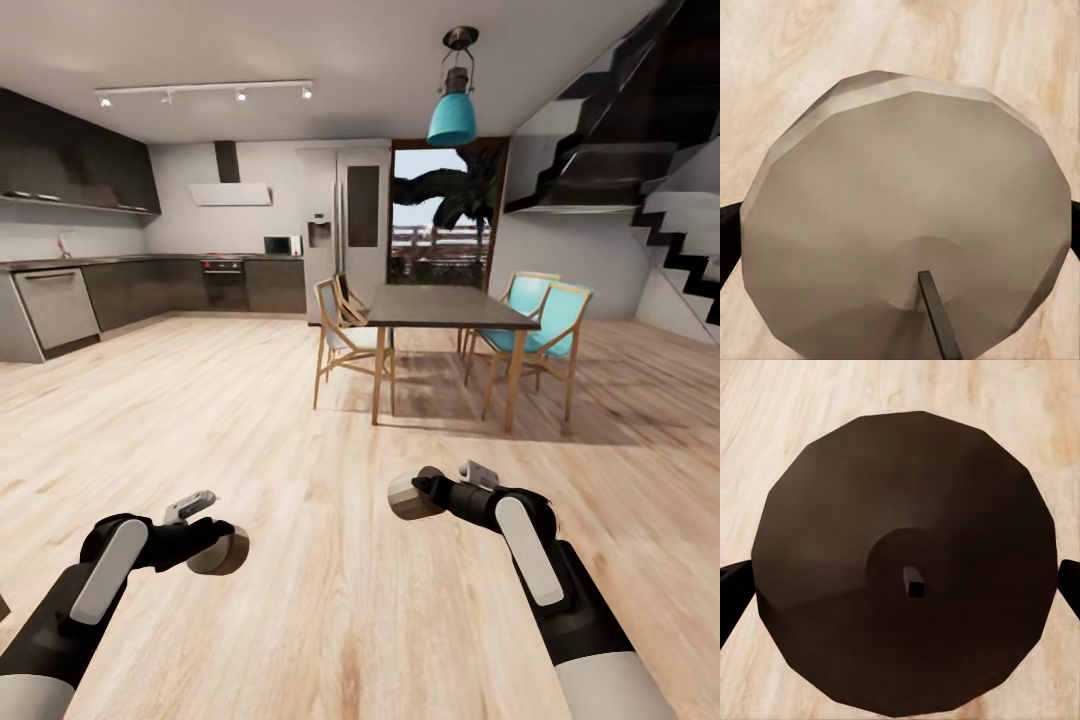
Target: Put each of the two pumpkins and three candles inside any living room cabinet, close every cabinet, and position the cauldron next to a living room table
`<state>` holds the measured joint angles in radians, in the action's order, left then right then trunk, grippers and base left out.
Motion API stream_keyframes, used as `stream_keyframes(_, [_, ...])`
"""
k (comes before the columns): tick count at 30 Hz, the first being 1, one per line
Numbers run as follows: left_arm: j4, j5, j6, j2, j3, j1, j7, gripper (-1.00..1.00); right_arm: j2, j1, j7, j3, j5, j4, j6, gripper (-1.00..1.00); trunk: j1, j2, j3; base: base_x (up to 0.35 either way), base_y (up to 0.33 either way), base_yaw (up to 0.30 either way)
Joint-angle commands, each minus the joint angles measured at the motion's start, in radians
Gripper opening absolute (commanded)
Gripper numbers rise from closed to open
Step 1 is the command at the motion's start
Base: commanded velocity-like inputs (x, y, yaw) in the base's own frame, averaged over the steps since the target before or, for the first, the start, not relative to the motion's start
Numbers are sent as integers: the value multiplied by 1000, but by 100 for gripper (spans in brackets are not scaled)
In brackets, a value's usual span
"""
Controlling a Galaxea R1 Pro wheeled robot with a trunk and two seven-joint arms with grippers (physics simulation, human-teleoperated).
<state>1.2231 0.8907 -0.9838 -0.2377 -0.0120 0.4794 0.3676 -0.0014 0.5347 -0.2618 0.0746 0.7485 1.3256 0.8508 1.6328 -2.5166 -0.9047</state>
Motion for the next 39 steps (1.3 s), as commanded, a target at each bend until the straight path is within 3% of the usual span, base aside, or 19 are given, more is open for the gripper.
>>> stream_keyframes(1, [1, 10, -3, 0, 0, 1, 9, -100, -1, 1, -11, 1, 15, 1, 1, -100, 0, -1, -1, 184, -34, 280])
stream_keyframes(19, [1, 14, -4, 0, -4, 1, 7, -100, 0, 1, -11, 1, 15, 1, 1, -100, 0, -1, -1, 15, -3, 284])
stream_keyframes(39, [1, 16, -4, 0, -5, 1, 7, -100, 4, 1, -16, 2, 15, 2, 5, -100, -9, 4, 76, 0, 0, 287])
